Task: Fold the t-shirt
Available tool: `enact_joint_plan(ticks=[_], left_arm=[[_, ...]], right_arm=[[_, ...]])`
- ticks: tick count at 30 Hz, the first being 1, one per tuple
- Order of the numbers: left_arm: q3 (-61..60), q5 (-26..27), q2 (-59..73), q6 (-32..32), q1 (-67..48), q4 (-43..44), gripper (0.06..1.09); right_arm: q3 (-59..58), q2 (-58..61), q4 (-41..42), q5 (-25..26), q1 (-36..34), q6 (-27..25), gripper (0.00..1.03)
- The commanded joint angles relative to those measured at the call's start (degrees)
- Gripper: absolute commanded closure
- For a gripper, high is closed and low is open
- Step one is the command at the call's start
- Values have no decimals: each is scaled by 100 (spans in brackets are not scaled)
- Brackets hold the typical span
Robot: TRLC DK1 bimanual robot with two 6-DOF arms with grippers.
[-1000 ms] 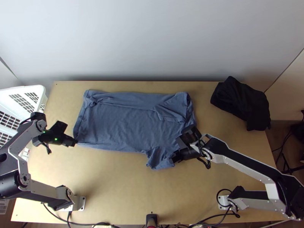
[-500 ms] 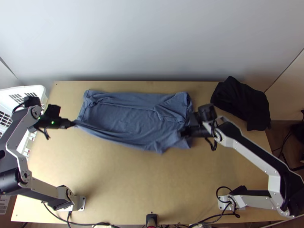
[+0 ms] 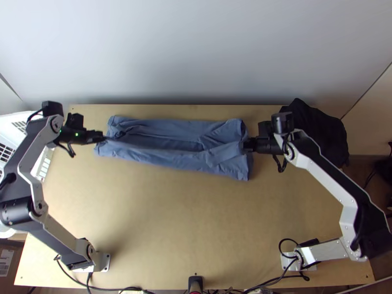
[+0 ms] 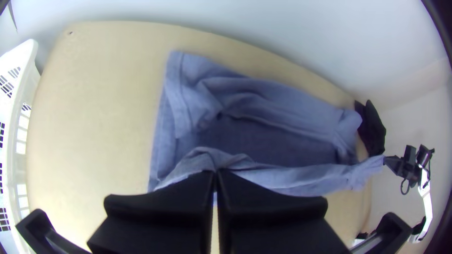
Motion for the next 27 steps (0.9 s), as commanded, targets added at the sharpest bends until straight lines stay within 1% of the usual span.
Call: enact_joint_plan(ticks=[1,7,14,27], left_arm=[[989,2,695,-494,-118,-140,105],[1657,2,1179,-713,-179,-333,105],[2184,2,1697,-1003,-179,-342,105],[3010,-33,2796,-1522,-171,-254,105]], right_arm=[[476,550,100,0,-348,-6,100],[1003,1121,127,18,-410,21,100],[1548,1806,127,106,-419,38,100],[1997,2676,136,247,-594,-50,100]])
